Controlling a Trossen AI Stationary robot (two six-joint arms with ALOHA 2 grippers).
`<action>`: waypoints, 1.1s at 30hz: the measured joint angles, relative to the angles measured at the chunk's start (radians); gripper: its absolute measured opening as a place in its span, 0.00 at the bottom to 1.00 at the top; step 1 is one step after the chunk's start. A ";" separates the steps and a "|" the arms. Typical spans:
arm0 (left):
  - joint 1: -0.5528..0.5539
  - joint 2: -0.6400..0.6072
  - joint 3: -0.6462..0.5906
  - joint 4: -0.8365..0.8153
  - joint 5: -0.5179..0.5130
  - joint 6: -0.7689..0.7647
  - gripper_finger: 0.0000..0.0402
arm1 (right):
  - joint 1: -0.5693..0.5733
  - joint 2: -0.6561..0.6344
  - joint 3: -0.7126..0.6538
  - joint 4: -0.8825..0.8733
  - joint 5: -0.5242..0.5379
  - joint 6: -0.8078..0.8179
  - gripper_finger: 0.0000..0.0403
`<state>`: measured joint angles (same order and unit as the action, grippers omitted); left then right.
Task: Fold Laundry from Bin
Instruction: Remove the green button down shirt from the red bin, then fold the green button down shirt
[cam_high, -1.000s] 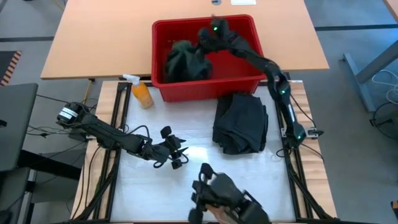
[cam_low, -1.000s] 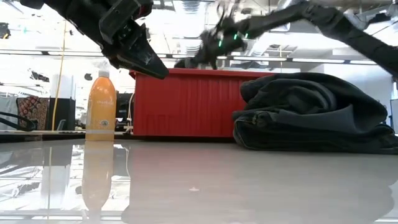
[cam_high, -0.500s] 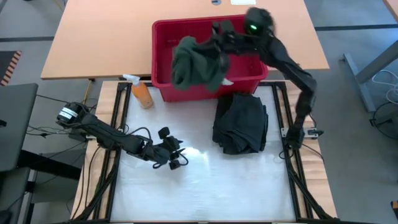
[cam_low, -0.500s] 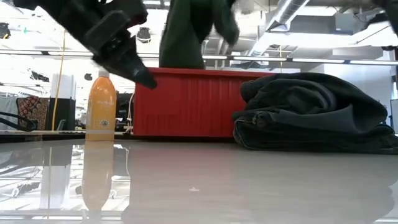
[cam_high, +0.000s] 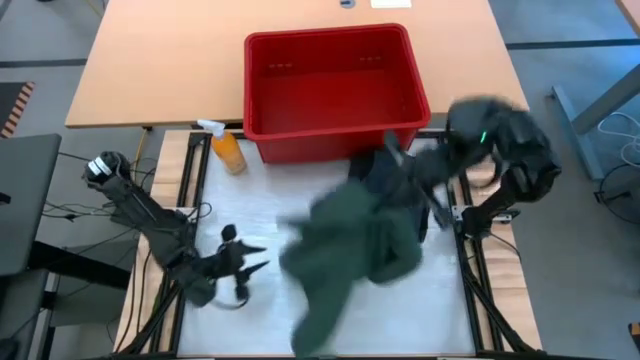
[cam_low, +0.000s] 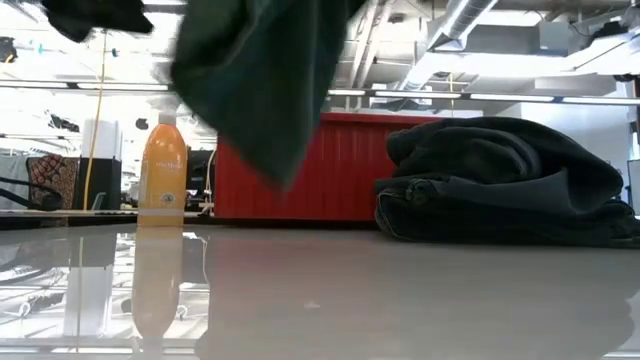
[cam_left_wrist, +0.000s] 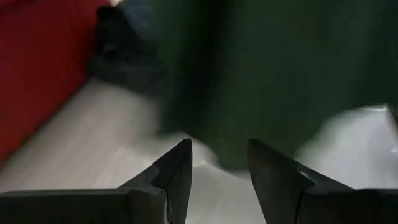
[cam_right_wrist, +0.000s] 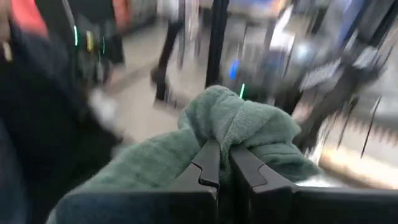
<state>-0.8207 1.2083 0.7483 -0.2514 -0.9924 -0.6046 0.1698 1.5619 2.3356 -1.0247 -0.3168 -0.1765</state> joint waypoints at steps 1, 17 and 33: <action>-0.041 0.000 0.000 0.015 -0.030 0.009 0.36 | 0.042 0.016 0.000 -0.055 0.047 0.000 0.07; -0.235 0.328 0.000 0.480 -0.115 0.082 0.36 | 0.278 0.469 -0.003 -0.020 0.481 0.274 0.08; -0.399 0.342 0.057 0.542 -0.156 -0.063 0.36 | 0.276 0.868 -0.002 0.226 0.538 0.593 0.11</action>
<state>-1.2195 1.5504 0.8057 0.2904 -1.1485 -0.6671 0.4461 2.4296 2.3341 -0.7988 0.2214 0.4163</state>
